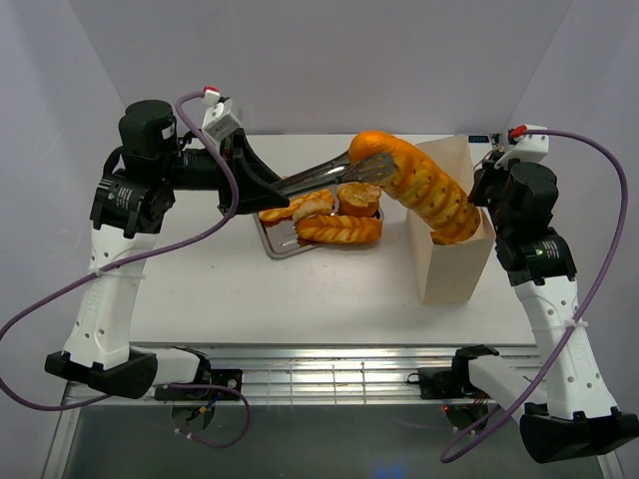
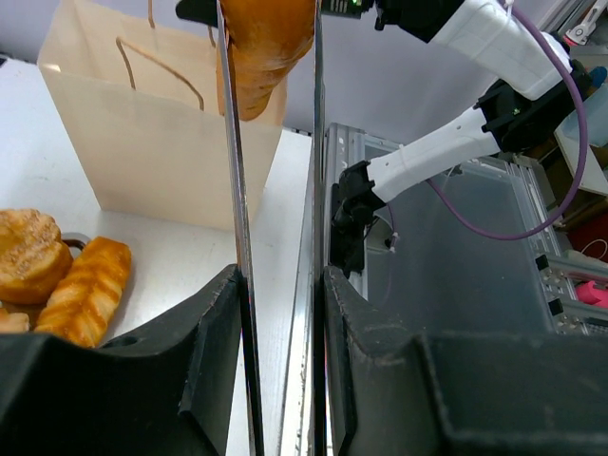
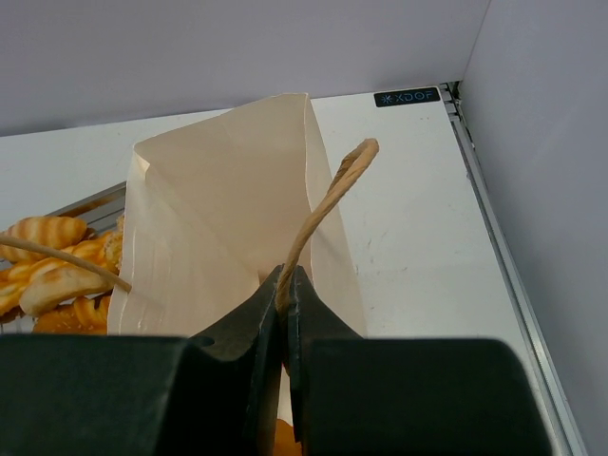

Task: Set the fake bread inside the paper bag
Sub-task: Place the fake bread in the paper bag.

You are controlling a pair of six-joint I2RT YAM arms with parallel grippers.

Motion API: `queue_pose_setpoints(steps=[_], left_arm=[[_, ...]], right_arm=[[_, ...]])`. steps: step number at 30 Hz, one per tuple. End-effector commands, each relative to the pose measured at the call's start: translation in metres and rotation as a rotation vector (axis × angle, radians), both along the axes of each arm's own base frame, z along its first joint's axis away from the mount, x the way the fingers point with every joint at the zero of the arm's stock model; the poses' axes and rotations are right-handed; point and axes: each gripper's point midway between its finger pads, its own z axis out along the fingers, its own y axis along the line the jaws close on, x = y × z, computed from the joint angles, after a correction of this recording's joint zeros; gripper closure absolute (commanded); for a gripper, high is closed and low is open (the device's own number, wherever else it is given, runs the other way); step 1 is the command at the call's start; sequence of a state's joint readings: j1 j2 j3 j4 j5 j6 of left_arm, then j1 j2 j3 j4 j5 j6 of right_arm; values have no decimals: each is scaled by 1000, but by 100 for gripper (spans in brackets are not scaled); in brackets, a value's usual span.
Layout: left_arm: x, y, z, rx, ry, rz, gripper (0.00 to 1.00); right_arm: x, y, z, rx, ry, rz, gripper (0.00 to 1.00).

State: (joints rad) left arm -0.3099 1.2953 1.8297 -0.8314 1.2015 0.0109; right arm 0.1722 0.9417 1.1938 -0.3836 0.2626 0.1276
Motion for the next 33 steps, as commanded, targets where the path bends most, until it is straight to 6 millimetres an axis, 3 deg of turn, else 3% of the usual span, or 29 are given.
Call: queue_pose_setpoints(steps=[1, 9, 13, 17, 21, 25, 33], left_arm=[[-9, -2, 28, -45, -129, -80, 100], [3, -14, 35, -56, -149, -153, 100], [3, -31, 36, -58, -137, -201, 100], [15, -50, 24, -33, -103, -199, 100], [35, -81, -4, 32, -38, -188, 100], [42, -103, -19, 74, -21, -194, 100], [62, -114, -28, 92, 0, -146, 100]], right_arm=[[3, 1, 19, 25, -69, -2, 92], [3, 1, 22, 30, -73, -3, 92], [5, 3, 15, 46, -59, -4, 92], [6, 4, 8, 69, -47, -10, 92], [6, 4, 5, 76, -48, -9, 92], [6, 3, 3, 77, -46, -18, 92], [2, -4, 0, 86, -43, -58, 92]])
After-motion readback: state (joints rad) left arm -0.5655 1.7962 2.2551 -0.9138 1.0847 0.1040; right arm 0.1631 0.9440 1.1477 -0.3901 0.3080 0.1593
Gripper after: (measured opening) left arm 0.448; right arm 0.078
